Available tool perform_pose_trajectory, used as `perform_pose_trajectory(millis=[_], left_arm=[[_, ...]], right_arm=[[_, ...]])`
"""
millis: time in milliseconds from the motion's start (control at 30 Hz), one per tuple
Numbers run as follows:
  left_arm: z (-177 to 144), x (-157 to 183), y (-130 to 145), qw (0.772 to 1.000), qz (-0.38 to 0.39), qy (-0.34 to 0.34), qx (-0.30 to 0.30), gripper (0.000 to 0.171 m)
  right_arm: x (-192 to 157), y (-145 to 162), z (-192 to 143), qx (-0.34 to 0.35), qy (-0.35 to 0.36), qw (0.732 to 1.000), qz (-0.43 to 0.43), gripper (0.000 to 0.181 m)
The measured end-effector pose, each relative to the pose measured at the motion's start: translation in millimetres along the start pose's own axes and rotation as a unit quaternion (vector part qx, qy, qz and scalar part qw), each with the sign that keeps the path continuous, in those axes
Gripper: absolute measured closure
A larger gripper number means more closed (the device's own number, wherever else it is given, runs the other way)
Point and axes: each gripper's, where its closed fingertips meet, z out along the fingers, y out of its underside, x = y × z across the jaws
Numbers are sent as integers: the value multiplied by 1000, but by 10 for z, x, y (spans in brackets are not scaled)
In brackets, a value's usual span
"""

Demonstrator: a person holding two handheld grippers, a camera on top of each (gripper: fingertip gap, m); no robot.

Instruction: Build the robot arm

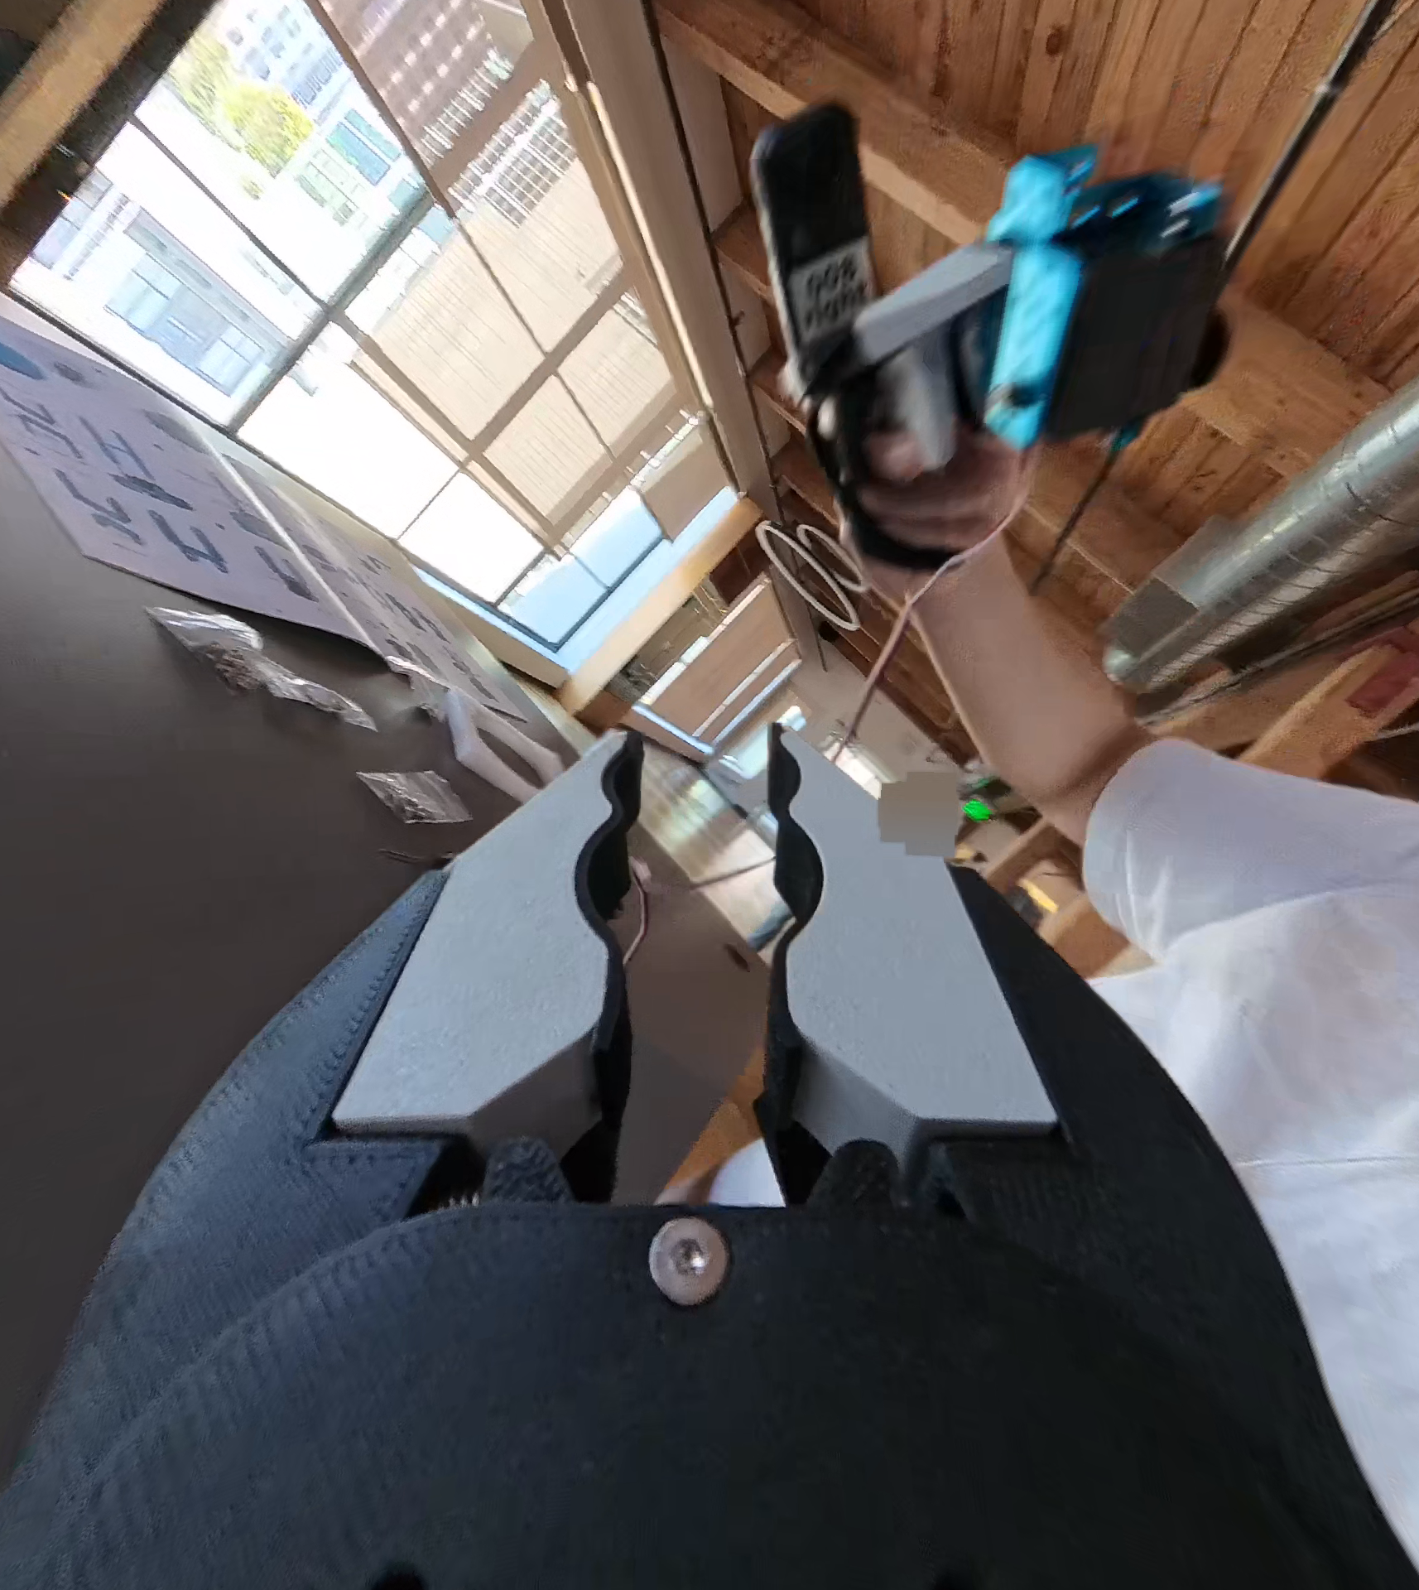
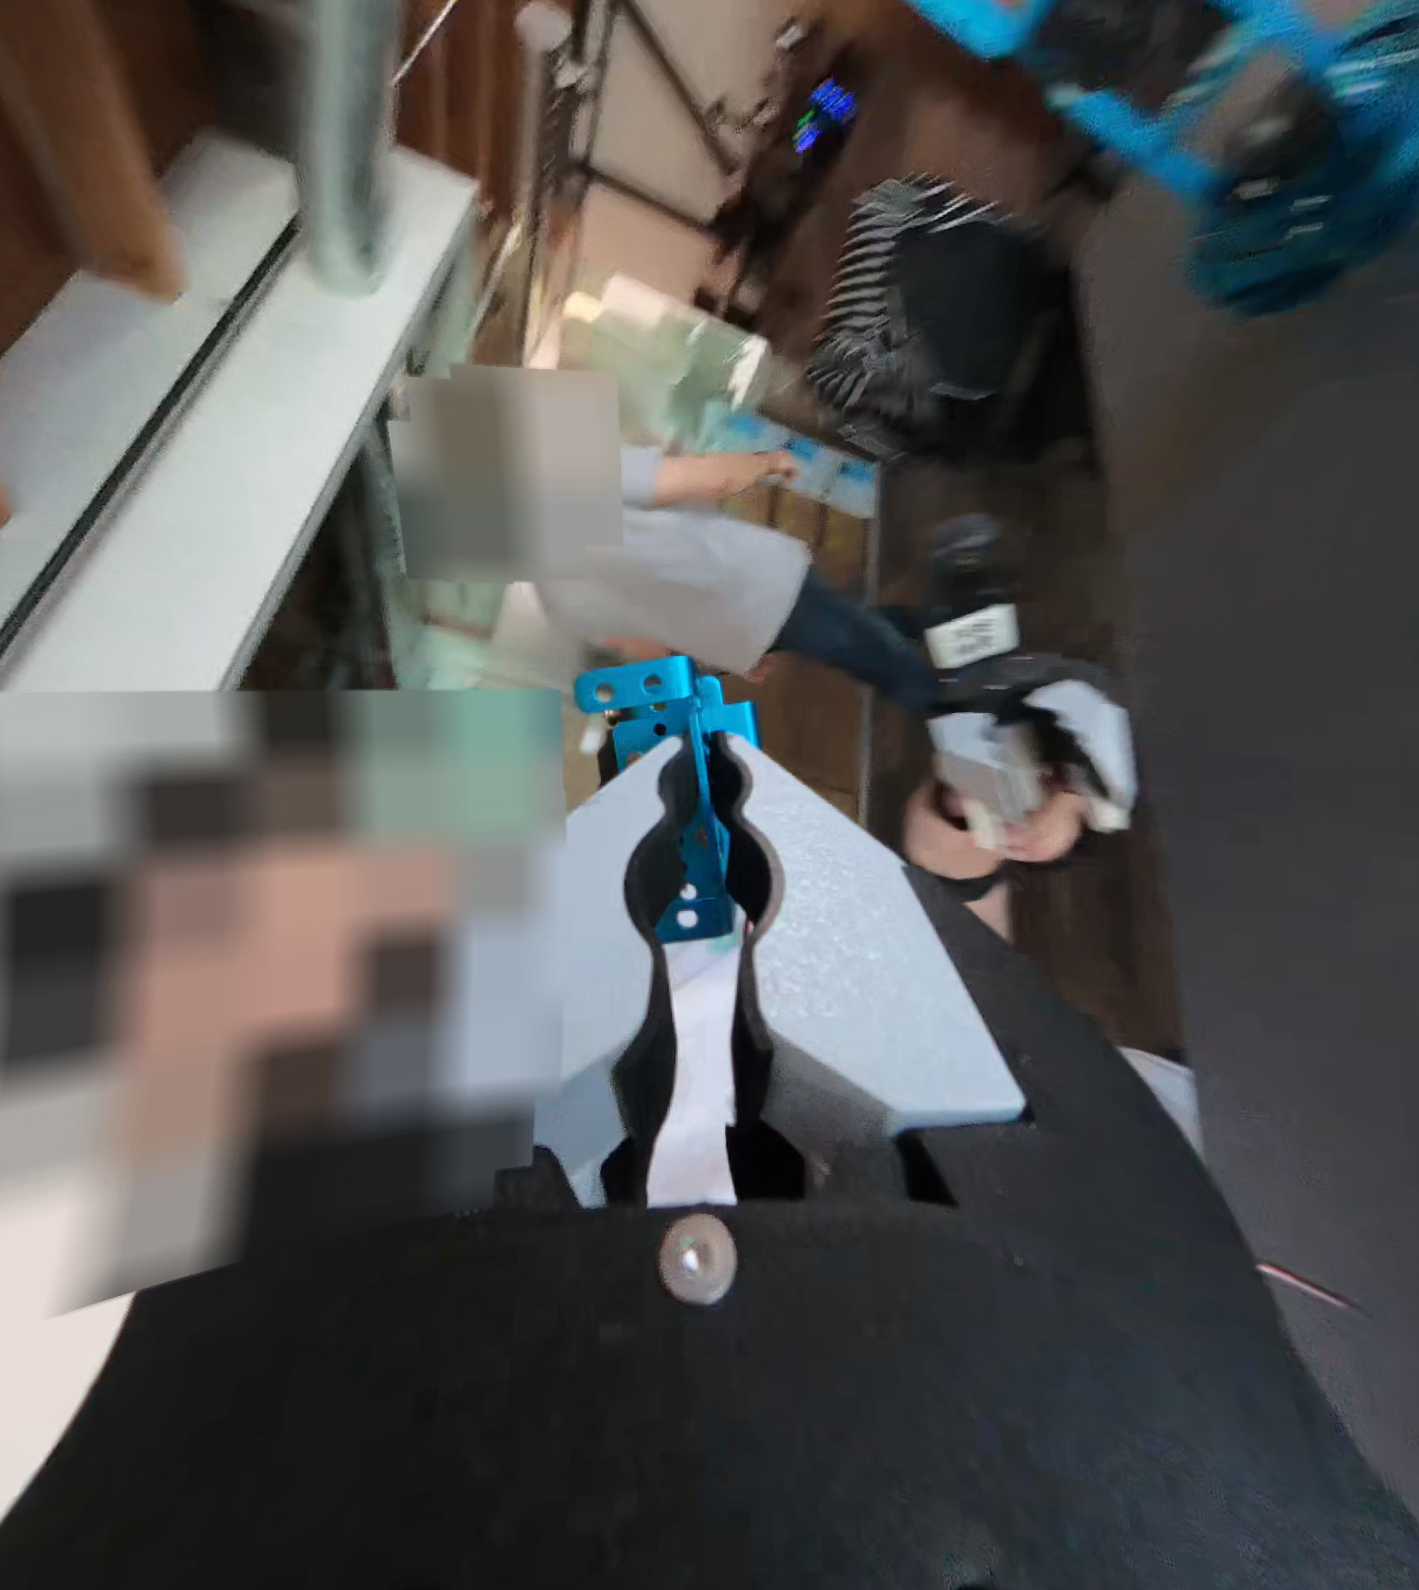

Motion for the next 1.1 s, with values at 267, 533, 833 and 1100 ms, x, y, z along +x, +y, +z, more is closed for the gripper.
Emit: perform_pose_trajectory(millis=[267,533,833,1100], left_arm=[[-344,-86,-57,990,86,-107,-22,122],[-209,-404,-150,990,46,-108,-82,96],[-160,-575,-262,989,-19,-25,-142,107],[-242,-546,-226,983,-13,31,-178,120]], right_arm=[[1243,83,124,151,-54,987,-3,180],[1580,77,322,220,-61,973,-26,180],[1733,118,541,283,-49,953,-91,180],[1777,40,752,294,-29,943,-155,180]])
